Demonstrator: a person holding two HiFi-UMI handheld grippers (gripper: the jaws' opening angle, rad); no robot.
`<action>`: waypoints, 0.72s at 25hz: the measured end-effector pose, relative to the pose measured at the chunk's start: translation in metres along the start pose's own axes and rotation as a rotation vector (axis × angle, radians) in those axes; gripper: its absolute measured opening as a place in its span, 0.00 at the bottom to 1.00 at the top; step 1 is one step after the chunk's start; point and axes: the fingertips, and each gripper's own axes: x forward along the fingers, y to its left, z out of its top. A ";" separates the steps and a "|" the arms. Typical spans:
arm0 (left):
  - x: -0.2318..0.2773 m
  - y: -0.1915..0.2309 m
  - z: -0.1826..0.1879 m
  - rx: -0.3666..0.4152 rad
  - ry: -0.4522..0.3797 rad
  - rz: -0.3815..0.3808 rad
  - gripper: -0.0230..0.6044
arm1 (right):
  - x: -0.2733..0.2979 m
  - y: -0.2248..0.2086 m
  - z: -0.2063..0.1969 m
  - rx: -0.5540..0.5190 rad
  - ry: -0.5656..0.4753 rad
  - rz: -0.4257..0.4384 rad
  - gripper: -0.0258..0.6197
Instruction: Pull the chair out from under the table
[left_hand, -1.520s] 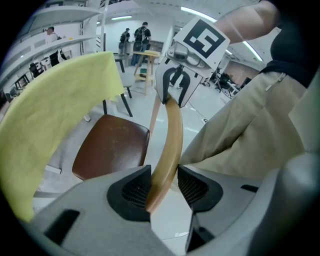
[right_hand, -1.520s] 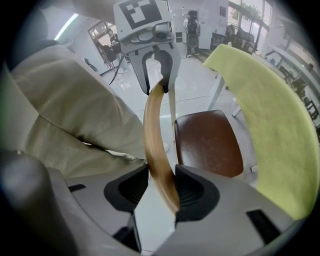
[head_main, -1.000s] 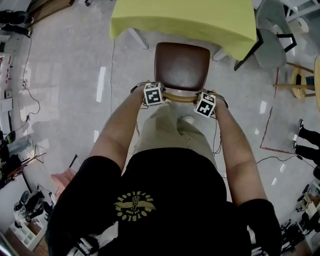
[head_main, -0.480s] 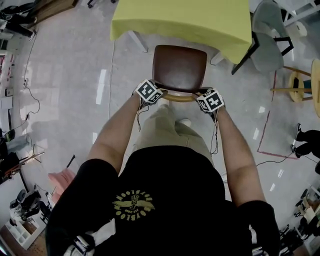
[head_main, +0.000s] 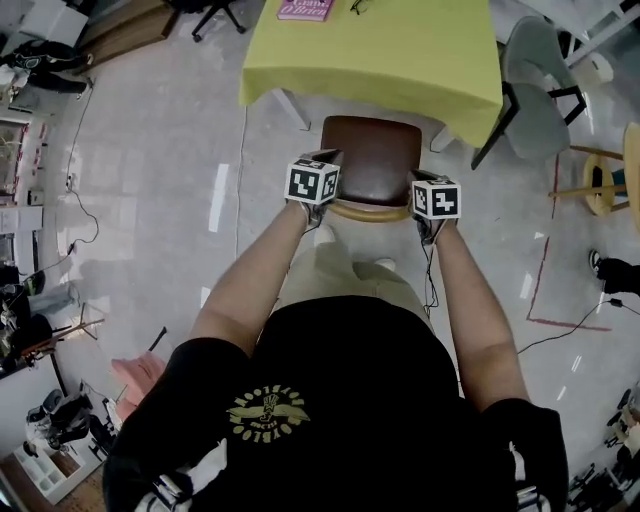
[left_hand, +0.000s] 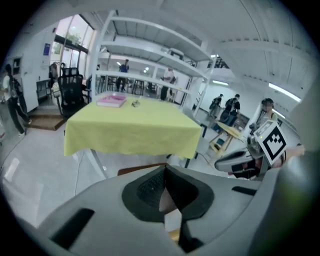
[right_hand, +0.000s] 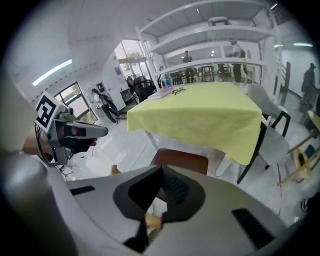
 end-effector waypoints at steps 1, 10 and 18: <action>-0.009 0.001 0.014 -0.010 -0.042 0.010 0.05 | -0.007 0.002 0.008 0.010 -0.019 -0.011 0.06; -0.090 0.022 0.110 0.060 -0.265 0.074 0.05 | -0.060 0.042 0.105 -0.002 -0.225 -0.109 0.06; -0.144 0.037 0.186 0.181 -0.446 0.051 0.05 | -0.105 0.084 0.200 -0.130 -0.454 -0.246 0.06</action>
